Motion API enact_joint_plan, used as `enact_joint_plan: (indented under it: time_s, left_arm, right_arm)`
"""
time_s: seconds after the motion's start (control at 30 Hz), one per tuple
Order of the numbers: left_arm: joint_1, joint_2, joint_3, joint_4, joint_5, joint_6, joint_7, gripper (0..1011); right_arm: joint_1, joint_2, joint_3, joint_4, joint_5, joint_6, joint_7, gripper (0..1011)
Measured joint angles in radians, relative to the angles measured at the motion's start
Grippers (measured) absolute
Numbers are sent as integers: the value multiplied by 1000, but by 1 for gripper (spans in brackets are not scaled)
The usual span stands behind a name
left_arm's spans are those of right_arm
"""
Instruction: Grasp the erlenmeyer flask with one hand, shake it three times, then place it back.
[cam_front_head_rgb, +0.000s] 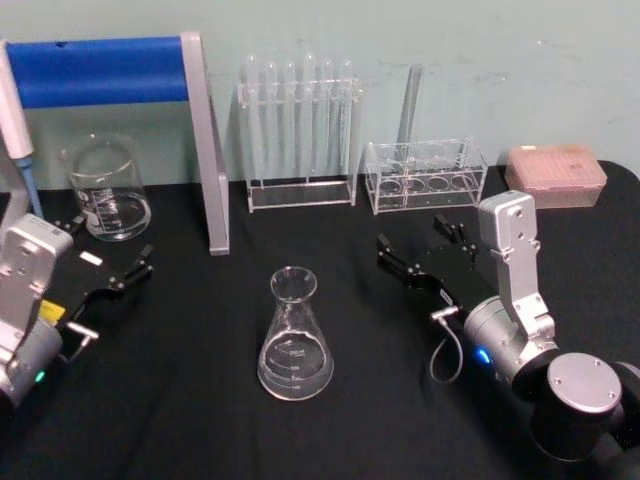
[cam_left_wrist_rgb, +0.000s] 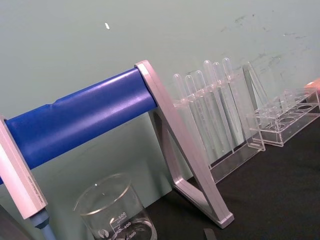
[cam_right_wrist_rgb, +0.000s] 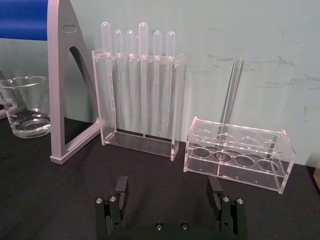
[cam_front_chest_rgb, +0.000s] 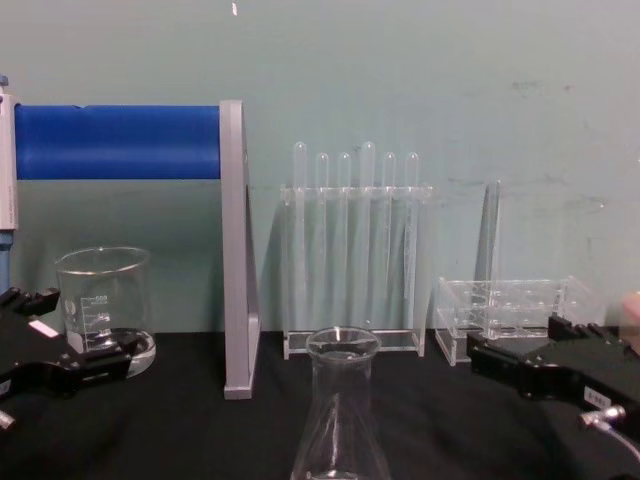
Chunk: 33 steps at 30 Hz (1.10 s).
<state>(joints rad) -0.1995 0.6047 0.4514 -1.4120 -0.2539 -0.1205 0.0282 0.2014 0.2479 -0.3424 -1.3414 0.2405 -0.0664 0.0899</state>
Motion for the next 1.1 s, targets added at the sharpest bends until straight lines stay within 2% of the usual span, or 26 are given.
enact_joint_plan:
  time_s: [1.1]
  left_arm:
    - [0, 0, 0, 0, 0, 0, 0, 1001]
  right_arm:
    - [0, 0, 0, 0, 0, 0, 0, 1000]
